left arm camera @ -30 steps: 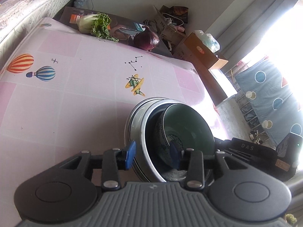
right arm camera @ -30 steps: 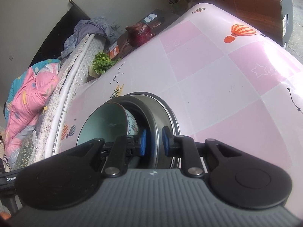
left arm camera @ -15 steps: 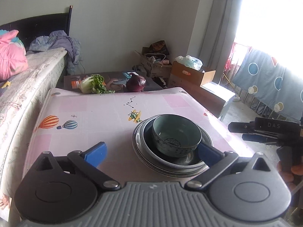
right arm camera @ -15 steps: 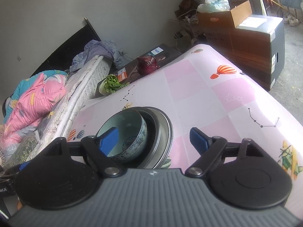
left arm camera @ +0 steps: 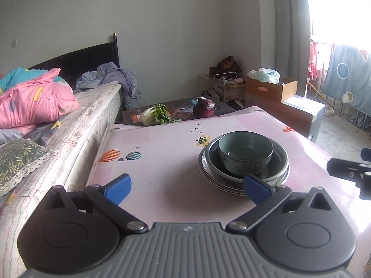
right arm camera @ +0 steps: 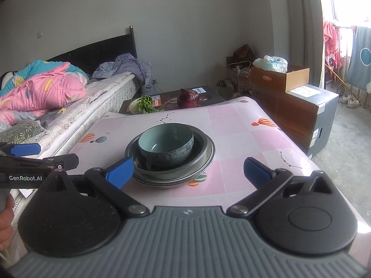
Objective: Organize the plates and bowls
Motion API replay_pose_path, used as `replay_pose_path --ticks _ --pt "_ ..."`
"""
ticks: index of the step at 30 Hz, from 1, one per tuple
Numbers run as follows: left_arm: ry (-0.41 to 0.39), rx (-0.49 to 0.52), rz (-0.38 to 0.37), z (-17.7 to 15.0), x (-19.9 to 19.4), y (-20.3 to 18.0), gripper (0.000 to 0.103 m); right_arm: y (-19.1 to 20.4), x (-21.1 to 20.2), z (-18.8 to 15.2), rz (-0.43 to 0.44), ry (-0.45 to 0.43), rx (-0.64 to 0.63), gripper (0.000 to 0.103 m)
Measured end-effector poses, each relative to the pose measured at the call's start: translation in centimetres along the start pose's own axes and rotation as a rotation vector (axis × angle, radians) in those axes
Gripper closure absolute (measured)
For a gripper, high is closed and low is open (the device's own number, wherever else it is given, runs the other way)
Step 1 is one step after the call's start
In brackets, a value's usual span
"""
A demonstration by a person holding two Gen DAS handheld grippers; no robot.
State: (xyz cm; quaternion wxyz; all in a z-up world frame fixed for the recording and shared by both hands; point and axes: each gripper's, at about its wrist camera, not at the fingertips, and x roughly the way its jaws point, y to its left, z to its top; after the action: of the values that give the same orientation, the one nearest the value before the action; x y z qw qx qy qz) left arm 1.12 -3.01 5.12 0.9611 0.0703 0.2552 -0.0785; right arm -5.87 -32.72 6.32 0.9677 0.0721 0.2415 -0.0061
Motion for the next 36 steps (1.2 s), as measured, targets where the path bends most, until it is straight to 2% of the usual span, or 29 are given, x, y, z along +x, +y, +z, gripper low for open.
replay_pose_path --ticks 5,7,11,15,20,27,36 --pt "-0.005 0.067 0.044 0.1 -0.2 -0.7 0.000 1.1 -1.3 -0.1 -0.087 -0.024 -0.046 0.001" --pt "0.025 0.048 0.052 0.3 0.2 -0.7 0.000 1.2 -1.4 0.0 -0.120 -0.019 -0.054 0.001" --pt "0.092 -0.004 0.006 0.4 0.9 -0.3 0.000 0.9 -1.6 0.5 -0.145 -0.025 -0.057 0.001" --pt "0.129 -0.026 0.001 0.5 1.6 -0.3 0.000 0.5 -1.1 1.0 -0.079 -0.002 -0.074 0.001" --pt "0.163 -0.056 -0.006 0.7 2.3 -0.3 0.000 0.2 0.4 0.9 0.010 0.053 -0.027 0.001" --pt "0.240 -0.100 0.001 0.8 4.0 0.0 0.000 0.9 3.6 0.6 0.006 0.150 -0.033 0.001" --pt "0.278 -0.101 0.024 0.8 5.1 0.0 0.000 0.6 6.0 0.9 0.015 0.193 -0.001 0.001"
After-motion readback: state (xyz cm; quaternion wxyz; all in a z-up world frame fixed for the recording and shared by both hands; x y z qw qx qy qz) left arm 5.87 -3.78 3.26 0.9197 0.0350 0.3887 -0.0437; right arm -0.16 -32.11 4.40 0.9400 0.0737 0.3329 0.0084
